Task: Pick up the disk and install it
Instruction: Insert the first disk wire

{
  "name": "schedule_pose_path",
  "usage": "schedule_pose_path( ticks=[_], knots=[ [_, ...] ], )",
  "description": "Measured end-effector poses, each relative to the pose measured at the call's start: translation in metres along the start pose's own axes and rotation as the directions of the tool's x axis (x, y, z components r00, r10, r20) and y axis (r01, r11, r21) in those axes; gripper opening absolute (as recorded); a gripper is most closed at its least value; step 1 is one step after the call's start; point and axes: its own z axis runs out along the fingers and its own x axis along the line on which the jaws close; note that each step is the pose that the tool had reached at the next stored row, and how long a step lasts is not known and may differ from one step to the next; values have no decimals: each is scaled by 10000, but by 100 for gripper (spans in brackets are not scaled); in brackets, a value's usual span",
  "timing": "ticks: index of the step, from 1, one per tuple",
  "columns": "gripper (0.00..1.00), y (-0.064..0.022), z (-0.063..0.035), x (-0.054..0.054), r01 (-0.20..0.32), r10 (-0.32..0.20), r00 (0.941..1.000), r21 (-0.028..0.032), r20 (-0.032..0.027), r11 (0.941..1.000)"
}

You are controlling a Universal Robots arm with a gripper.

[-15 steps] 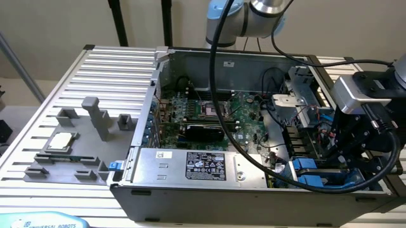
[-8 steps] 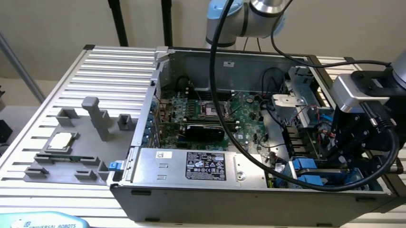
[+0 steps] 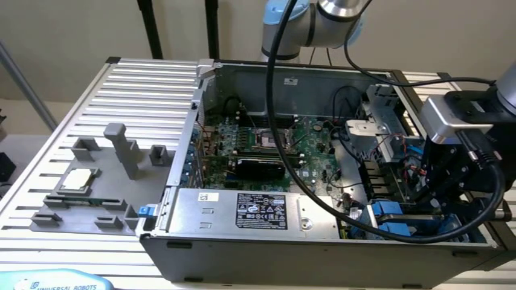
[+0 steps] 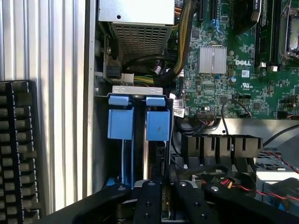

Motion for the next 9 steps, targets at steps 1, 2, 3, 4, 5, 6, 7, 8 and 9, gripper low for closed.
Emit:
schedule_pose_path(
  ticks=[1,2,3,4,5,6,7,8,9],
  knots=[
    [16,0,3,-2,0,0,10000,9,-4,10000],
    [16,0,5,-3,0,0,10000,17,-10,10000],
    [16,1,7,-4,0,0,10000,25,-15,10000],
    [16,1,11,-5,1,-1,10000,33,-17,10000],
    [16,2,14,-5,1,-1,10000,41,-24,10000],
    [16,3,17,-5,1,-1,10000,50,-32,10000],
    [16,4,21,-5,2,-1,10000,57,-41,10000],
    [16,5,25,-5,2,-2,10000,65,-51,10000],
    [16,6,29,-5,3,-2,10000,72,-61,10000]
  ],
)
